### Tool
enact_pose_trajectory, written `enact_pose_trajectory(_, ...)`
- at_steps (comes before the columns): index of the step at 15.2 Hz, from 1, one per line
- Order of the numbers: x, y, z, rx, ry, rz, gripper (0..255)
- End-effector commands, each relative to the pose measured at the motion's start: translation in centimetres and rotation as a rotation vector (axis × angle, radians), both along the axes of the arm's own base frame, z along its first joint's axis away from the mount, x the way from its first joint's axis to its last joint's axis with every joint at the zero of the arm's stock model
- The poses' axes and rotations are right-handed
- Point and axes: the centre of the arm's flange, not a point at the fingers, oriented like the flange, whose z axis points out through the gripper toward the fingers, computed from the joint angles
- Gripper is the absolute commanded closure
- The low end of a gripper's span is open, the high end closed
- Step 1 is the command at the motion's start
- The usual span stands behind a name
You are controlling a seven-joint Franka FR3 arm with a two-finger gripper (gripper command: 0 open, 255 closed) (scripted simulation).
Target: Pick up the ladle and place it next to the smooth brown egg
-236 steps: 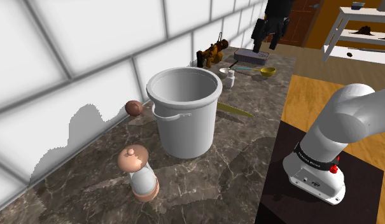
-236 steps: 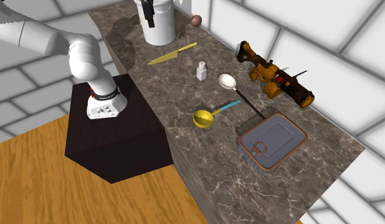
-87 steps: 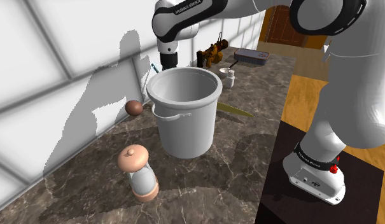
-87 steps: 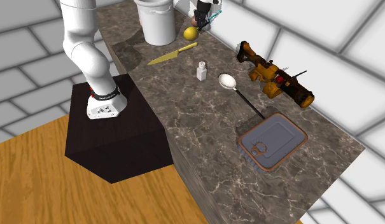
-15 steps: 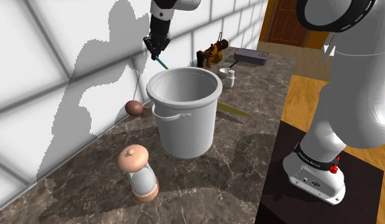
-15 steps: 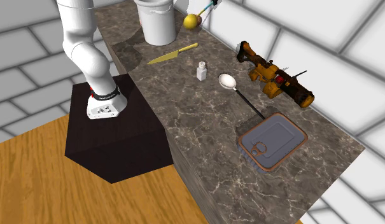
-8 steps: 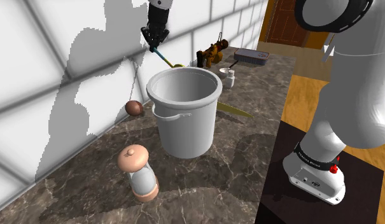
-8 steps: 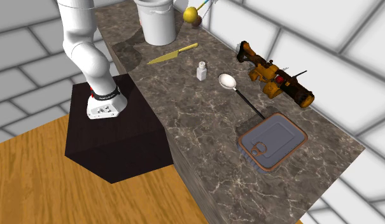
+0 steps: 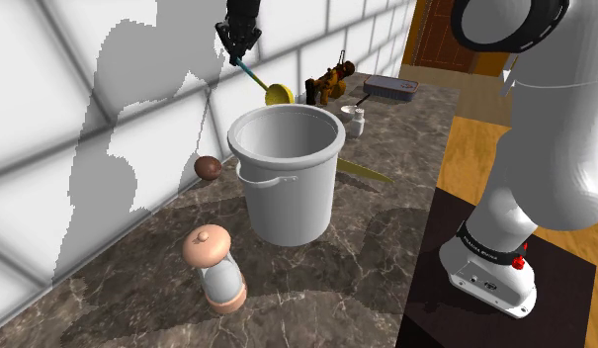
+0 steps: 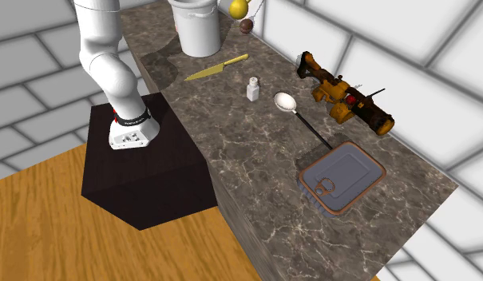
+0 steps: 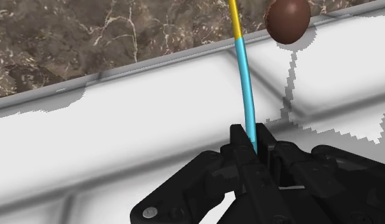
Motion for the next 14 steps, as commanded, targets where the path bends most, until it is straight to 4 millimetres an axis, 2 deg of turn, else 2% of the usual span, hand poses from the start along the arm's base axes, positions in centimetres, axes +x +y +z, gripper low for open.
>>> enact_pose_trajectory(1, 0.0, 0.0, 1.1, 0.000, 0.000, 0.000, 255)
enact_pose_trajectory(8, 0.0, 0.0, 4.8, 0.000, 0.000, 0.000, 255)
enact_pose_trajectory(10, -2.6, -0.3, 4.9, 0.000, 0.000, 0.000, 255)
enact_pose_trajectory(11, -3.3, -0.4, 5.0, 0.000, 0.000, 0.000, 255)
enact_pose_trajectory(14, -3.3, -0.4, 3.4, 0.000, 0.000, 0.000, 255)
